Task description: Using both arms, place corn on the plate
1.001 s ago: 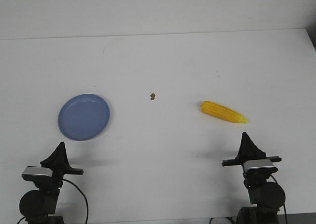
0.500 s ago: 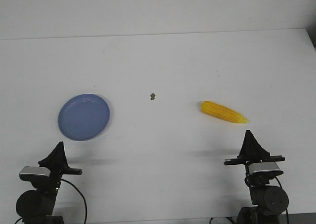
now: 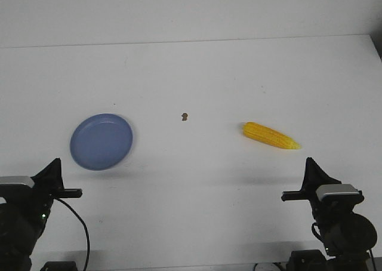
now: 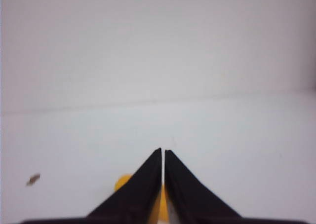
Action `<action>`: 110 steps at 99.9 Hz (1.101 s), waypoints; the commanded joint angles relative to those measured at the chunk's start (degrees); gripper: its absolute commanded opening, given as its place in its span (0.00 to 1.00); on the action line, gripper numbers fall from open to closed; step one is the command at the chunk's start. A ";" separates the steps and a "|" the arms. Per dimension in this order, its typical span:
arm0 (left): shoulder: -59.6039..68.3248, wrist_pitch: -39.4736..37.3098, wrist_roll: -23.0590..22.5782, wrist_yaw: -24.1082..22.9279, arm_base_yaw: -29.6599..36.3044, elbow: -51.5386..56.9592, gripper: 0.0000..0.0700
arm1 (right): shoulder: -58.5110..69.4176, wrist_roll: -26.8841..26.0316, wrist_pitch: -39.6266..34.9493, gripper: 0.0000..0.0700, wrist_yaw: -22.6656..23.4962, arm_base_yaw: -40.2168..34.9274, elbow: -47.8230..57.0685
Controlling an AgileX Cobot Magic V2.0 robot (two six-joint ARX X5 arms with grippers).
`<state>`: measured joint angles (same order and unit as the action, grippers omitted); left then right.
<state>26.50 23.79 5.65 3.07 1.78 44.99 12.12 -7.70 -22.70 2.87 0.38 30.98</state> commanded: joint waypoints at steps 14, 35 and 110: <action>11.17 12.35 -1.64 -0.09 -0.04 13.29 0.02 | 10.36 2.91 -14.53 0.03 -0.02 -0.04 14.25; 16.50 17.18 -1.70 1.38 0.13 17.49 0.02 | 17.90 2.95 -20.61 0.03 0.20 -0.07 23.41; 14.73 16.79 0.20 1.20 0.15 17.49 0.93 | 17.88 2.75 -21.51 0.80 0.52 -0.04 24.50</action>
<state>40.88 40.95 5.48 4.38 1.78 61.45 29.87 -5.32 -44.56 3.31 0.38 54.41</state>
